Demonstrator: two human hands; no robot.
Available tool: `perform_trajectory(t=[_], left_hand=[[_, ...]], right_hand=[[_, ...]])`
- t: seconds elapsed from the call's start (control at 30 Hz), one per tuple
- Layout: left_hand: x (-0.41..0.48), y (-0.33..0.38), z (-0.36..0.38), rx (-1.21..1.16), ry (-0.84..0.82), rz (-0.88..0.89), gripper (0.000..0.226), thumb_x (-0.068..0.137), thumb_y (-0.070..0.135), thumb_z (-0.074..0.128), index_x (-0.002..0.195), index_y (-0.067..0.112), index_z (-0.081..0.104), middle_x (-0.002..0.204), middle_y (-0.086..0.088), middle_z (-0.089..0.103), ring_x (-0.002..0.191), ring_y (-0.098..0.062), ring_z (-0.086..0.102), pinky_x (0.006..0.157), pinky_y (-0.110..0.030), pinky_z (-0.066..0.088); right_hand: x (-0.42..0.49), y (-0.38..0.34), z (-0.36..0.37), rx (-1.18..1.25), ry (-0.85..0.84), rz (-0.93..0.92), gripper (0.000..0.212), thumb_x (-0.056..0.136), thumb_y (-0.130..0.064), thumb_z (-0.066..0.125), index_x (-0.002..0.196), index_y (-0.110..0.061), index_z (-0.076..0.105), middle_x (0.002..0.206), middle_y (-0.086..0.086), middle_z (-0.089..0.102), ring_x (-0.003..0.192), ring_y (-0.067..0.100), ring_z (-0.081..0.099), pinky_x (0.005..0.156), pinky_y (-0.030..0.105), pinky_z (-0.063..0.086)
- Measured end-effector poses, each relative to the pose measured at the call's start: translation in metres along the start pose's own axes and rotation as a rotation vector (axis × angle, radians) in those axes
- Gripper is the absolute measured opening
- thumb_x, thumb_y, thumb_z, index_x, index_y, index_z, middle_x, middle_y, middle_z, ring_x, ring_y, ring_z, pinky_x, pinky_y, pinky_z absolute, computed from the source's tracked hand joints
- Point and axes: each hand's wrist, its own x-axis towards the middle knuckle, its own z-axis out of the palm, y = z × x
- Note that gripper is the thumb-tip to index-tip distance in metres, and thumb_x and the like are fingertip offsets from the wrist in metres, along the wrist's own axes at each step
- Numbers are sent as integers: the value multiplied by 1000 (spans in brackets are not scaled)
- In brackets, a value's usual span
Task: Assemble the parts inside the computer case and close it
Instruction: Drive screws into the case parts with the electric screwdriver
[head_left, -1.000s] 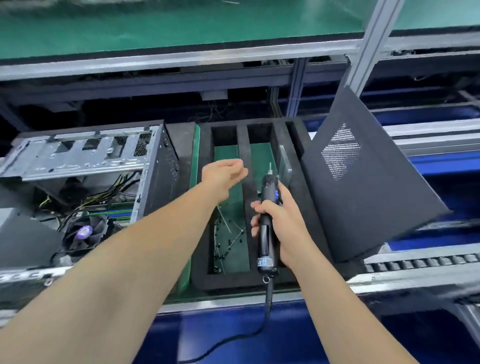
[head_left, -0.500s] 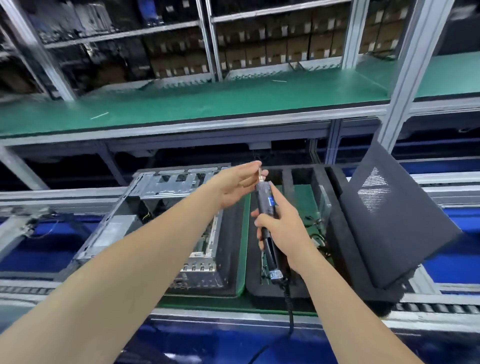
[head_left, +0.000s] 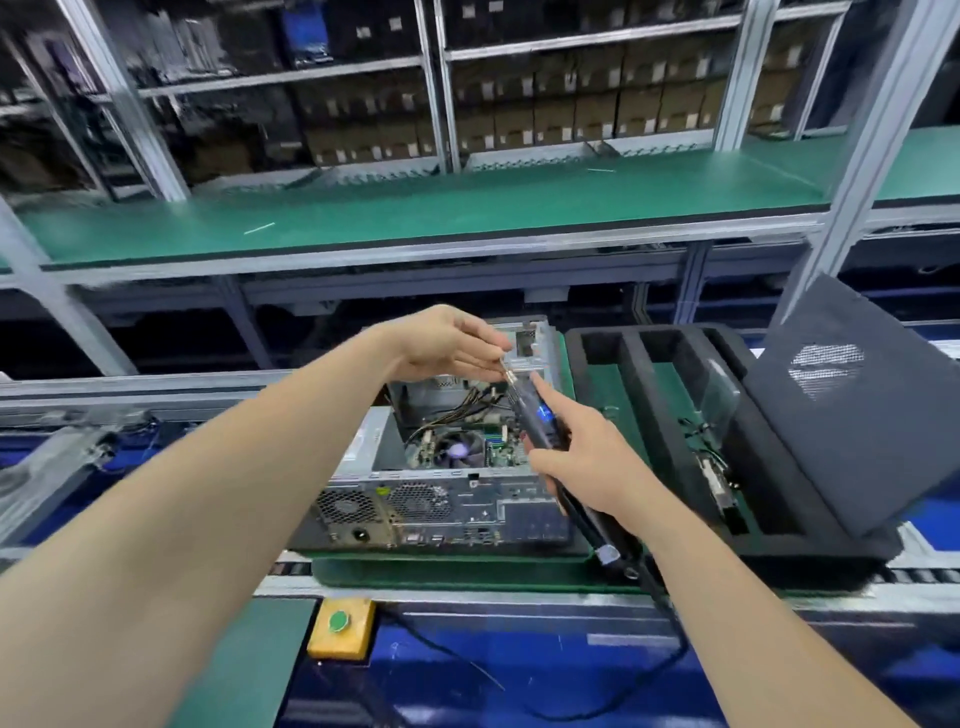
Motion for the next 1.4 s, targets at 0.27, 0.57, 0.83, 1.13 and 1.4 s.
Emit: perform_trajectory(t=[0.27, 0.57, 0.83, 1.13, 1.4], left_hand=[[-37, -47, -27, -169, -94, 23, 23, 88, -9, 69, 110, -2, 71, 110, -23, 73, 105, -34, 72, 83, -32, 60], [-50, -95, -16, -328, -42, -35, 38, 91, 6, 72, 127, 6, 62, 111, -10, 76, 102, -20, 74, 77, -27, 60], [-57, -132, -21, 878, 158, 64, 45, 102, 42, 54, 79, 6, 69, 65, -7, 63, 64, -23, 55, 62, -33, 44], [-62, -134, -19, 720, 99, 16, 32, 101, 27, 58, 74, 20, 73, 89, 6, 72, 77, -7, 55, 82, -27, 39], [-54, -134, -18, 729, 3, -37, 29, 104, 16, 50, 117, 22, 75, 133, 5, 60, 120, -13, 50, 100, -28, 29]], right_hand=[[-21, -16, 75, 240, 40, 87, 90, 92, -4, 66, 161, -49, 28, 110, 5, 74, 61, 19, 63, 59, 35, 57], [-41, -18, 121, 797, -31, 189, 93, 81, 16, 68, 138, -55, 52, 110, 20, 68, 61, 30, 58, 54, 38, 51], [-70, 3, 151, 790, -130, 279, 125, 68, 12, 75, 155, -62, 24, 131, 23, 56, 70, 34, 59, 68, 44, 52], [-96, 23, 180, 797, -152, 311, 124, 62, 9, 75, 152, -64, 29, 128, 21, 56, 67, 34, 55, 67, 43, 52], [-90, 24, 178, 797, -149, 295, 126, 62, 9, 74, 153, -63, 26, 132, 23, 54, 67, 33, 55, 69, 45, 51]])
